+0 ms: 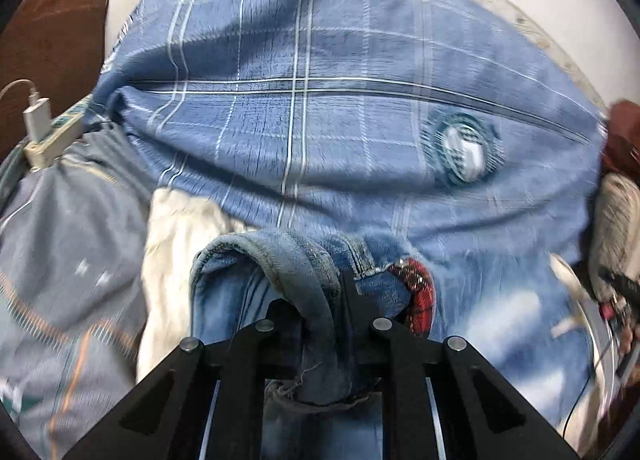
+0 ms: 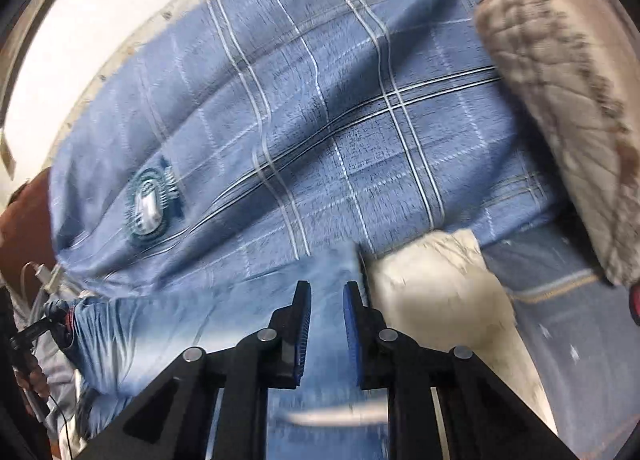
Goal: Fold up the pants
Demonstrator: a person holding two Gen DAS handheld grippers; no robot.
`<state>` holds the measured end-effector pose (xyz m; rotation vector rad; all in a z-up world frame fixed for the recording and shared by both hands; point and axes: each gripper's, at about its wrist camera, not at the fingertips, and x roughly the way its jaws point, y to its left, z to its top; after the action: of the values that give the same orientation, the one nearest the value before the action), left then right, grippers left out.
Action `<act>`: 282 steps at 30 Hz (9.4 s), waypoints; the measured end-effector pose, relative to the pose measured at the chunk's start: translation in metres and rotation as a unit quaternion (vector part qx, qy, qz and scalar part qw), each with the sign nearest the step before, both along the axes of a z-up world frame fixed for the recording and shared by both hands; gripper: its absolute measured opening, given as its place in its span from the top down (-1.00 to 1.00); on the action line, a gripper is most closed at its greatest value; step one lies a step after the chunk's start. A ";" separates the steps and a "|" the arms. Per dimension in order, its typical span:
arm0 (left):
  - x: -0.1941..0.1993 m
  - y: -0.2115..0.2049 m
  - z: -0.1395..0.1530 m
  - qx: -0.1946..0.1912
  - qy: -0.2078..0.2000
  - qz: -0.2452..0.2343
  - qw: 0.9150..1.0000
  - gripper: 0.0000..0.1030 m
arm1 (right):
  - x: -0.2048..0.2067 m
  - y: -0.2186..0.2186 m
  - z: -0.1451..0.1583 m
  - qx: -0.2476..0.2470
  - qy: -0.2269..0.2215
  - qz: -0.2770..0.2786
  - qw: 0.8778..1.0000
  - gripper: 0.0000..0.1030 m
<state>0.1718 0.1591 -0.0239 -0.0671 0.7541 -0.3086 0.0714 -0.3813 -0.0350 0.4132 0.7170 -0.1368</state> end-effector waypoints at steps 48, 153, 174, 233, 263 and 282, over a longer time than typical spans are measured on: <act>-0.188 0.047 -0.098 0.049 0.047 -0.052 0.996 0.11 | -0.139 0.027 -0.098 0.160 0.079 -0.122 0.976 0.81; -0.164 -0.023 -0.093 0.192 0.055 0.012 0.980 -0.63 | -0.025 0.108 -0.082 0.040 0.125 0.073 0.989 0.76; -0.148 -0.162 -0.047 0.158 -0.005 -0.005 0.987 -0.62 | -0.107 0.039 -0.096 0.069 0.132 0.001 0.989 0.73; -0.122 -0.246 -0.117 0.216 0.029 -0.044 0.975 -0.63 | -0.103 0.053 -0.097 0.077 0.149 0.042 0.985 0.71; -0.158 -0.258 -0.087 0.169 -0.021 -0.108 0.979 -0.62 | -0.180 0.030 -0.084 0.218 0.063 -0.056 0.972 0.68; -0.154 -0.264 -0.111 0.151 0.053 -0.134 0.978 -0.63 | -0.191 0.006 -0.090 0.255 0.036 -0.099 0.961 -0.17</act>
<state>0.0182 -0.1045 -0.1345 0.3099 0.9105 -0.4454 -0.1200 -0.3758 -0.1252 0.9787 0.7794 -0.1561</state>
